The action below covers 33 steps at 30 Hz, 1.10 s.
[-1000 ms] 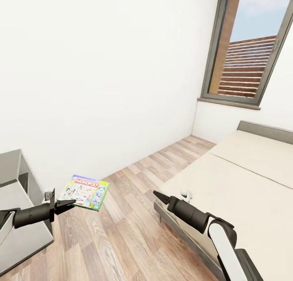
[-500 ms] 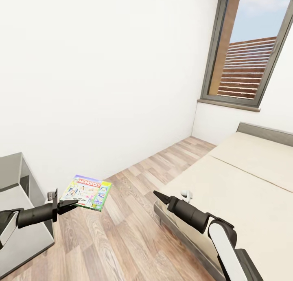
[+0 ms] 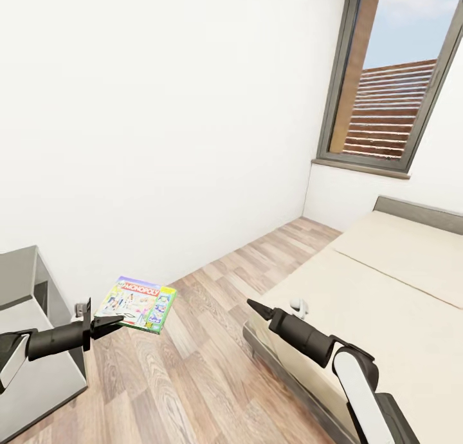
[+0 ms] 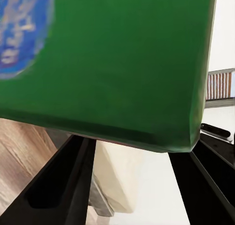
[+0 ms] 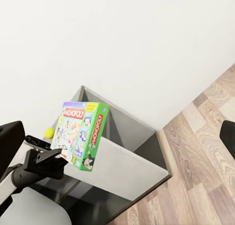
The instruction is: Put all the toys in the child's room - the three board games (two on the bed and one on the table), the two jigsaw puzzles on the table, and the tennis ball on the table - inside the toy box on the table in the child's room.
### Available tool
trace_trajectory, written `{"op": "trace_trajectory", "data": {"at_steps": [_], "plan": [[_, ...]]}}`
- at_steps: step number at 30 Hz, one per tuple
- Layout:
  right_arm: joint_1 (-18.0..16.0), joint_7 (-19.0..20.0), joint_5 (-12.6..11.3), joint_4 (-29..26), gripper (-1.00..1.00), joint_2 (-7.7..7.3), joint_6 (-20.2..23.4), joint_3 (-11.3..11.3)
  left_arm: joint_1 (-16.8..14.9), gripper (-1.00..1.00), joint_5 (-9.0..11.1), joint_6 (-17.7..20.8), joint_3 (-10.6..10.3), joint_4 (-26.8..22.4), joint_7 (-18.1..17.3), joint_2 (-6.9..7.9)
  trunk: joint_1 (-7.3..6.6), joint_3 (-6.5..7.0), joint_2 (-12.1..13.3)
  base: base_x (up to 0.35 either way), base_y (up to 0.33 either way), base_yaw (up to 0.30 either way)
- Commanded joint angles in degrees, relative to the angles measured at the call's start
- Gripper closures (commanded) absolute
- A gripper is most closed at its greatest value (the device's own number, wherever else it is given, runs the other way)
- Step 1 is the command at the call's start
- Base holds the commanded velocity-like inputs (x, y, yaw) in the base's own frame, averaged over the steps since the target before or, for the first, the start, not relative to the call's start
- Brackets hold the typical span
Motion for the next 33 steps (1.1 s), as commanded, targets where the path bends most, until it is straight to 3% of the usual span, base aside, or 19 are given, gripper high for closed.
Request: {"op": "trace_trajectory", "data": {"at_steps": [1,33], "plan": [[-0.04,0.14,0.03,-0.02,-1.0,0.03,0.27,-0.09,-0.03,1.0,0.04,0.41,0.01,0.01,-0.15,0.01,-0.23,0.13,0.39,0.0,0.0,0.0],[-0.05,0.14,0.02,-0.02,-1.0,0.03,0.27,-0.12,-0.03,1.0,0.05,0.33,0.01,-0.12,-0.15,0.01,-7.26,5.87,13.22,0.0,0.0,0.0]]}}
